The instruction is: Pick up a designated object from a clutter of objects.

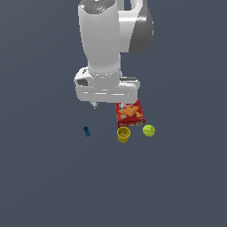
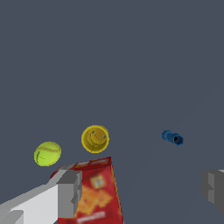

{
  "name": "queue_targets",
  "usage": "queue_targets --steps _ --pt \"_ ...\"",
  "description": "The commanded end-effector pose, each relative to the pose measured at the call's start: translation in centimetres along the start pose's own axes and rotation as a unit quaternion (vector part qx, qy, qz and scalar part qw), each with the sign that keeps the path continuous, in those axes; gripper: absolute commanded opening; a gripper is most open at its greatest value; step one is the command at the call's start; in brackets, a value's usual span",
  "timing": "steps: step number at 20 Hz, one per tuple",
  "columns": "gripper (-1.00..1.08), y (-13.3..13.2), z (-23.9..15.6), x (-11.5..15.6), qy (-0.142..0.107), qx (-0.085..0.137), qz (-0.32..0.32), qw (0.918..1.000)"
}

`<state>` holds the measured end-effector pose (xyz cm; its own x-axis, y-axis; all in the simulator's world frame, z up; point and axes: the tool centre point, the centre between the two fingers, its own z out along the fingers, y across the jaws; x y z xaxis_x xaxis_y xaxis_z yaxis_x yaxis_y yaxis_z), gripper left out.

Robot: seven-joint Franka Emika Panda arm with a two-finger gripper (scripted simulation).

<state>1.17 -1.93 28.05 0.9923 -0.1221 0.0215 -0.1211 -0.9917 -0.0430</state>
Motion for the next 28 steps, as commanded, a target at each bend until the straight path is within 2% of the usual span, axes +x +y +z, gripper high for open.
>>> queue_targets --steps 1,9,15,21,28 --pt "1.00 1.6 2.3 0.3 -0.001 0.000 0.019 0.9998" --pt "1.00 8.2 10.9 0.0 -0.005 -0.007 0.093 0.9956" --pt "1.00 11.9 15.4 -1.1 -0.006 -0.016 0.133 0.9910" --pt "1.00 13.9 17.7 -2.0 -0.007 -0.022 0.154 0.9879" --pt "1.00 14.1 18.1 -2.2 -0.008 -0.023 0.156 0.9874"
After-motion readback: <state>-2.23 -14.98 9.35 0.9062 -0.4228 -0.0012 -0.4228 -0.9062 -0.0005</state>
